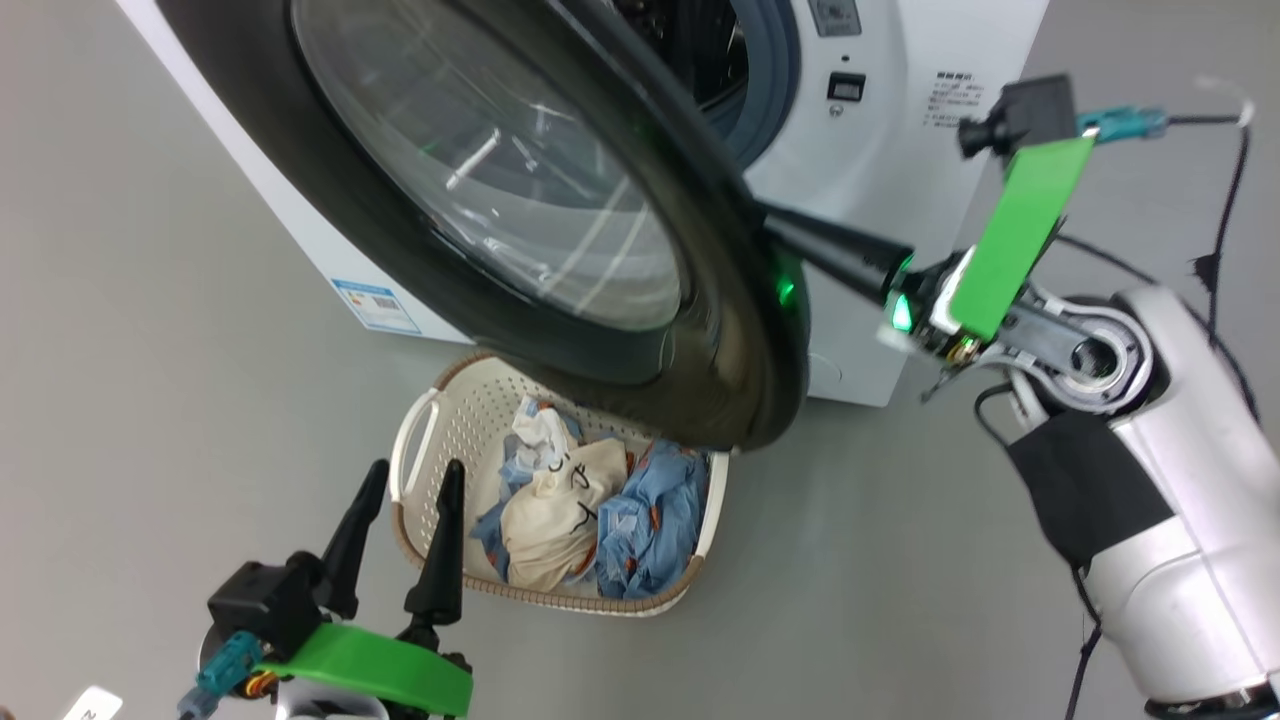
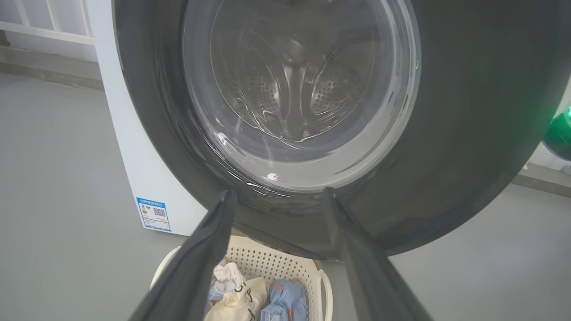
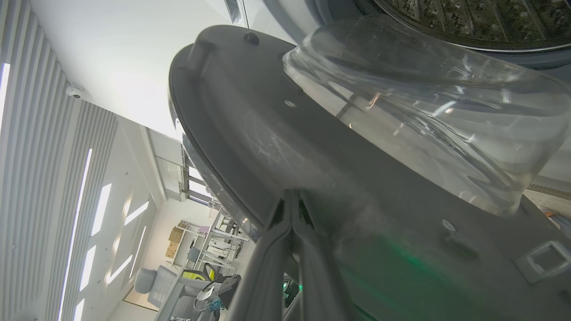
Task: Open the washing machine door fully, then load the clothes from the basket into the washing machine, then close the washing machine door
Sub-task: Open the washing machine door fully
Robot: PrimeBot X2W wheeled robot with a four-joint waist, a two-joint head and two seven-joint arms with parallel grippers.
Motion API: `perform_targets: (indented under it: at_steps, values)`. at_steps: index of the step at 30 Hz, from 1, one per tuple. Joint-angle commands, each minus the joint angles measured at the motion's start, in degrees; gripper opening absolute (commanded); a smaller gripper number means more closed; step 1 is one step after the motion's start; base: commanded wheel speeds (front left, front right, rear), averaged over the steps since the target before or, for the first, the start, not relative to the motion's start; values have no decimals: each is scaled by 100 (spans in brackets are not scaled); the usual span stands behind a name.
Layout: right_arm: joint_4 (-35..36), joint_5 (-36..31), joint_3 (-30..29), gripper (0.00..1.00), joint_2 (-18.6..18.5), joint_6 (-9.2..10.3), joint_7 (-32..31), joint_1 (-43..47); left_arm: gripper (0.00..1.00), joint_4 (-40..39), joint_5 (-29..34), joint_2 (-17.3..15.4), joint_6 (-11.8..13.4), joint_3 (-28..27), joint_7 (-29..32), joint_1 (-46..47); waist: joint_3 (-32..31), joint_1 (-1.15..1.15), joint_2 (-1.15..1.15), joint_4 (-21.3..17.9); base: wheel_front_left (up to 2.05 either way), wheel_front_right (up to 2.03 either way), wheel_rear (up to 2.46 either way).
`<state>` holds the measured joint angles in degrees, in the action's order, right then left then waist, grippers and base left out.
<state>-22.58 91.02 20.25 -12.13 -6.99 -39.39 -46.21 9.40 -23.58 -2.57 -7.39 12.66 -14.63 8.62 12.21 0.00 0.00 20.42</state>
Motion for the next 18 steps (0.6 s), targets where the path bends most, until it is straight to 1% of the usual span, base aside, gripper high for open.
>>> perform_targets:
  at_steps: [1, 10, 18]
  values:
    - [227, 49, 157, 0, 219, -50, -91, 134, 100, -130, 48, -134, -10, -225, -37, -22, -166, 0, 0, 11, 0, 0, 0]
    - [421, 46, 372, 0, 377, -50, -306, 589, 100, -173, 94, -173, -10, -274, -37, -266, -498, 0, 0, 141, 0, 0, 0]
    - [695, 81, 621, 0, 559, -50, -559, 995, 100, -202, 122, -232, -10, -259, -37, -438, -760, 0, 0, 353, 0, 0, 0]
